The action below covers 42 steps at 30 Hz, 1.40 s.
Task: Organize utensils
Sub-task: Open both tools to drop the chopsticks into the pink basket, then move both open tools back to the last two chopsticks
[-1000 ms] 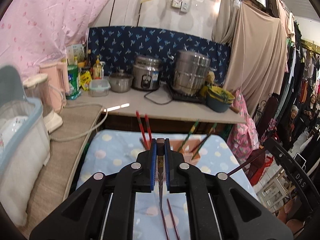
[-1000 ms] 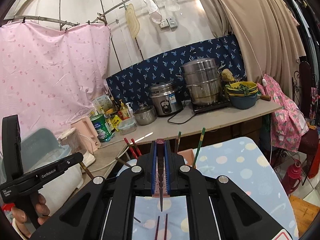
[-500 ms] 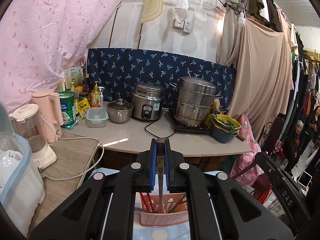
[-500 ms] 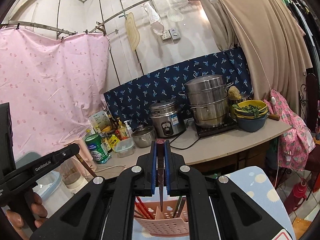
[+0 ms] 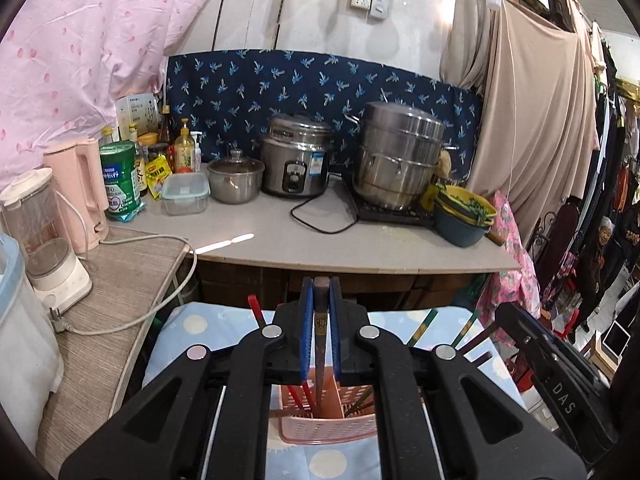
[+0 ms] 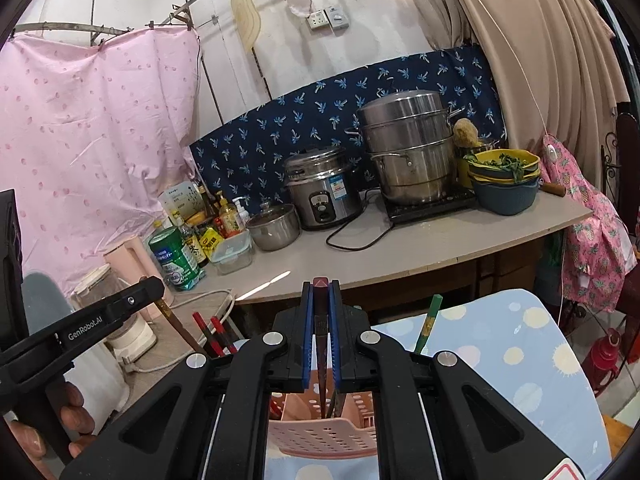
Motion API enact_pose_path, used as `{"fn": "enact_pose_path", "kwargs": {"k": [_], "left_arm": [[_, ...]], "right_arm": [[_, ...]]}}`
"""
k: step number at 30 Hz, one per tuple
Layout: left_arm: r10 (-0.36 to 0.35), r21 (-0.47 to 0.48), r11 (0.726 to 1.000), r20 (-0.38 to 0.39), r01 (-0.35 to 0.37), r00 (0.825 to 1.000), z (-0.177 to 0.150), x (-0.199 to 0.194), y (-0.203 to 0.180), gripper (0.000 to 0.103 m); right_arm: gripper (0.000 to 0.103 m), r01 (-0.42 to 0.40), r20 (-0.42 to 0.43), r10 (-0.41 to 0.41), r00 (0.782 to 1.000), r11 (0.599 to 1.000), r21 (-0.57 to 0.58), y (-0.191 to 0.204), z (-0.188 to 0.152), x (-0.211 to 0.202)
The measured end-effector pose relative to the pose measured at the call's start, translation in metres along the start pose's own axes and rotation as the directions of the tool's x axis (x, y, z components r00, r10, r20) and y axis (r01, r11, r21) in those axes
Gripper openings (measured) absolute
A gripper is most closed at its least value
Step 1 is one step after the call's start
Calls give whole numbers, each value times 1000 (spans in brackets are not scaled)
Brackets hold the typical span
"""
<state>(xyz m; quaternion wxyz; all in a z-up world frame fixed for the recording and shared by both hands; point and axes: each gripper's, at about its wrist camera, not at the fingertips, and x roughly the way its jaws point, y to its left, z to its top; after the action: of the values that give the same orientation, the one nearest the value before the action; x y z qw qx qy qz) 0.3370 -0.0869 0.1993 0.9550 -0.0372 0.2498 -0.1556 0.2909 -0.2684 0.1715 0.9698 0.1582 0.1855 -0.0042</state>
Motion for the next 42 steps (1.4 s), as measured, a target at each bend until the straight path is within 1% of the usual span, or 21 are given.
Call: {"fn": "enact_pose_path", "kwargs": {"k": [2, 4, 6, 7, 8, 11, 13, 18, 21, 24, 28, 31, 34, 37, 40, 42], "left_arm": [[7, 9, 1000, 2, -7, 1000, -5, 1, 0, 8], [19, 17, 1000, 2, -19, 1000, -9, 0, 0, 14], [29, 13, 999, 3, -29, 1000, -12, -2, 0, 31], [38, 13, 999, 8, -38, 999, -15, -4, 0, 34], [42, 17, 999, 13, -42, 999, -16, -6, -1, 35], [62, 37, 997, 3, -62, 998, -26, -11, -3, 35], [68, 42, 997, -16, -68, 998, -32, -14, -5, 35], [89, 58, 995, -28, -87, 996, -51, -27, -7, 35], [95, 70, 993, -45, -92, 994, -63, -36, -9, 35], [117, 81, 990, -50, -113, 992, -76, -46, -10, 35], [114, 64, 992, -82, -109, 990, -95, -59, -5, 35], [130, 75, 990, -94, -123, 987, -114, -72, -2, 35], [123, 78, 990, -116, -114, 986, -134, -82, 0, 35], [125, 85, 990, -148, -113, 981, -157, -89, 2, 35], [111, 73, 992, -187, -99, 976, -178, -95, 4, 35], [112, 74, 992, -194, -99, 975, -190, -101, 4, 35]], "right_arm": [[12, 6, 3, -6, 1000, 1000, -1, 0, -3, -1], [13, 7, 0, -7, 1000, 1000, 5, -2, -5, -5], [17, 6, 2, -7, 1000, 1000, 6, -5, -6, -10], [20, 7, 5, -7, 1000, 1000, 4, -5, -6, -12], [23, 6, 9, -6, 1000, 1000, 2, -5, -6, -16], [25, 0, 12, 0, 1000, 1000, -1, -6, -13, -28], [25, -8, 0, 8, 1000, 1000, 5, -6, -17, -33], [25, -16, -19, 16, 1000, 1000, -11, -2, -35, -52], [26, -28, -42, 28, 999, 1000, -10, 0, -49, -63], [26, -21, -57, 19, 998, 999, -29, 3, -66, -76], [26, -23, -80, 19, 997, 999, -48, 9, -87, -93], [26, -13, -97, 6, 995, 998, -68, 13, -106, -108], [26, -7, -124, -2, 992, 997, -75, 14, -127, -121], [26, -1, -154, -13, 988, 996, -85, 15, -147, -131], [26, 4, -187, -21, 982, 996, -93, 16, -167, -140], [26, 8, -203, -27, 979, 995, -96, 16, -180, -147]]}}
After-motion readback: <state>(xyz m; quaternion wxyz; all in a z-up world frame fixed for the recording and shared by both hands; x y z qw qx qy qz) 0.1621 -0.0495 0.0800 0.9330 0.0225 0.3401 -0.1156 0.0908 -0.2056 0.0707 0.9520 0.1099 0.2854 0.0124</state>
